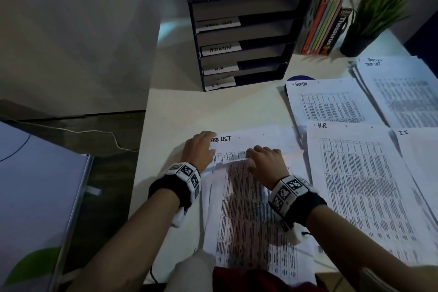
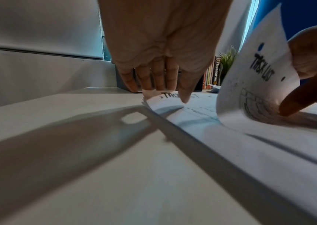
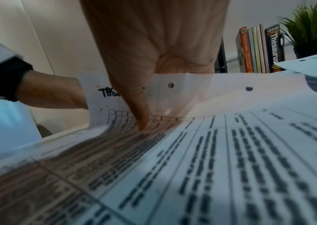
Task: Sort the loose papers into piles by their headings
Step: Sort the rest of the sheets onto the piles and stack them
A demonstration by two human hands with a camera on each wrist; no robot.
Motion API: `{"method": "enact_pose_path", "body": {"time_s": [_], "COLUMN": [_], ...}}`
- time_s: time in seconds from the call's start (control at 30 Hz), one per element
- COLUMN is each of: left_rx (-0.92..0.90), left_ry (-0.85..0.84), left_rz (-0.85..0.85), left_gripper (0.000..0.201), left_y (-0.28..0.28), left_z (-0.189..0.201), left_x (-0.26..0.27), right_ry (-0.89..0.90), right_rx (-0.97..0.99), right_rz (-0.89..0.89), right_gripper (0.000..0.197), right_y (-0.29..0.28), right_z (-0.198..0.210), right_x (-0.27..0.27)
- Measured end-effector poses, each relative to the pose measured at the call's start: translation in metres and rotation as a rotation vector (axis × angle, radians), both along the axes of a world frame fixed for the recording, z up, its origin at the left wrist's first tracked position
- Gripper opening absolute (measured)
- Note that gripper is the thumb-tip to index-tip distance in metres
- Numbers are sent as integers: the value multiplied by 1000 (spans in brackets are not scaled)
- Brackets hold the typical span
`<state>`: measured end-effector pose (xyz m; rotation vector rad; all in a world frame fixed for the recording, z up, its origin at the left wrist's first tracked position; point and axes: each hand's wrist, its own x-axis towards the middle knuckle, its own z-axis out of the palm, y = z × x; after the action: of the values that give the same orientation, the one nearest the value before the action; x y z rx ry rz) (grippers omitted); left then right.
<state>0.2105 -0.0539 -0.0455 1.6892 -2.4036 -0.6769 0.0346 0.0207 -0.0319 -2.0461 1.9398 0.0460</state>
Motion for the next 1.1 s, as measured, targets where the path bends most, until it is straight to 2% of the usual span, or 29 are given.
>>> {"method": "enact_pose_path", "body": {"time_s": [0.17, 0.23, 0.37, 0.47, 0.53, 0.63, 0.7, 0.77, 0.83, 0.9, 0.97, 1.03, 1.1], "left_rx": [-64, -13, 114, 200, 286, 424, 456, 524, 614, 638, 606, 558, 536], "left_ry": [91, 221, 434, 553, 657, 701, 697, 757, 820, 811, 758, 708, 682], "left_rz": [4, -7, 21, 85, 193, 327, 334, 342, 362, 322, 247, 208, 185], "left_gripper": [21, 12, 20, 25, 23, 24, 25, 28, 31, 25, 6, 11, 7], "left_y": [5, 9, 22, 23, 22, 23, 22, 22, 22, 23, 22, 22, 22], "left_z": [2, 3, 4, 4, 3, 3, 3, 5, 7, 9, 9, 8, 5], "left_x": [3, 5, 13, 23, 31, 39, 39, 35, 32, 30, 29, 28, 25], "right_ry": [18, 28, -15, -93, -165, -344, -482, -572, -591, -599, -598, -551, -486], "right_rx": [43, 29, -66, -43, -41, -125, -146, -137, -147, -124, -83, -65, -55], "right_rz": [-8, 23, 121, 91, 25, -120, -195, -264, -327, -385, -411, -424, -439], "right_gripper": [33, 42, 53, 42, 41, 67, 84, 91, 69, 43, 37, 39, 42], "right_y": [-4, -7, -7, -6, -6, -4, -5, -11, -21, -27, -31, -33, -34], "right_z": [0, 3, 9, 8, 4, 3, 4, 4, 3, 0, 0, 0, 1], "right_x": [6, 10, 21, 24, 23, 23, 29, 37, 43, 46, 48, 50, 52]}}
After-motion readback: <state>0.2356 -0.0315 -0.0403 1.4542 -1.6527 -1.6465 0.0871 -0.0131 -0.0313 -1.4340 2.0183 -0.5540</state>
